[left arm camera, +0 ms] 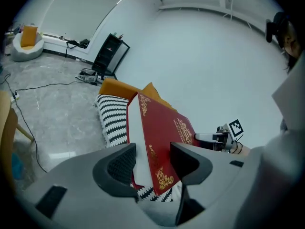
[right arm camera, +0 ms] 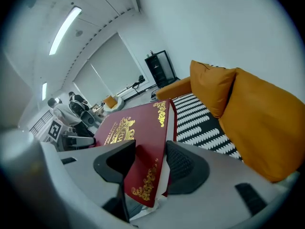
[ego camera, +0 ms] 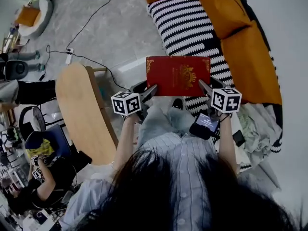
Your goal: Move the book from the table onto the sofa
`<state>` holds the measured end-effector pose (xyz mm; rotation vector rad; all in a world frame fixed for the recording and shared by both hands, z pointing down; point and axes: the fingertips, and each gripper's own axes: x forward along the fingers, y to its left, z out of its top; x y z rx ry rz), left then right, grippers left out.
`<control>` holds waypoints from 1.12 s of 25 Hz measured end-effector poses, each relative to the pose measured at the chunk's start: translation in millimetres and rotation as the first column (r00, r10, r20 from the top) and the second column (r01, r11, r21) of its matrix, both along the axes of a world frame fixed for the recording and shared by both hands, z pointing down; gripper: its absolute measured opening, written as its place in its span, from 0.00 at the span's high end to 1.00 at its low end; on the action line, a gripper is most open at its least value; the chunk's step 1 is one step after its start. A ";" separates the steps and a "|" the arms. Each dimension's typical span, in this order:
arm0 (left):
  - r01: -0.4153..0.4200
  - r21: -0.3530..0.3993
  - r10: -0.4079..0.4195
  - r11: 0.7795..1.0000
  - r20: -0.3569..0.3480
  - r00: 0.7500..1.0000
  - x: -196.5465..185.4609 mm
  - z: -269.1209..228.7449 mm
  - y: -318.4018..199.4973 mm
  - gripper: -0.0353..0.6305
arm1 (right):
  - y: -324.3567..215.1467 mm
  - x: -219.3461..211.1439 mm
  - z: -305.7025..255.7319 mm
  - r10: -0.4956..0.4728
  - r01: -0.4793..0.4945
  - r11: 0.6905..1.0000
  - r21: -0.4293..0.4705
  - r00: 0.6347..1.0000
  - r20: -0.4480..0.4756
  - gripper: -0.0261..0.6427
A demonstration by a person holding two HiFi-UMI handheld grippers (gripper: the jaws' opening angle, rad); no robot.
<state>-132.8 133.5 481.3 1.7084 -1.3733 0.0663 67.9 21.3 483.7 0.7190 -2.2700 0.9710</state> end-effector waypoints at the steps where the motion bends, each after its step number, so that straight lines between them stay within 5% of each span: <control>1: -0.020 -0.006 0.020 1.000 0.002 1.000 7.4 1.3 -5.8 0.59 | -1.6 9.4 2.1 0.021 -0.021 1.000 -0.005 1.000 0.001 0.64; 17: -0.312 -0.036 0.312 0.950 0.009 0.950 66.4 15.3 -96.7 0.59 | -25.5 91.6 27.7 0.316 -0.315 0.945 -0.082 0.949 -0.005 0.64; 28: -0.492 -0.084 0.494 0.867 0.001 0.870 94.8 42.0 -182.9 0.60 | -64.8 124.9 60.8 0.476 -0.477 0.864 -0.165 0.878 -0.043 0.64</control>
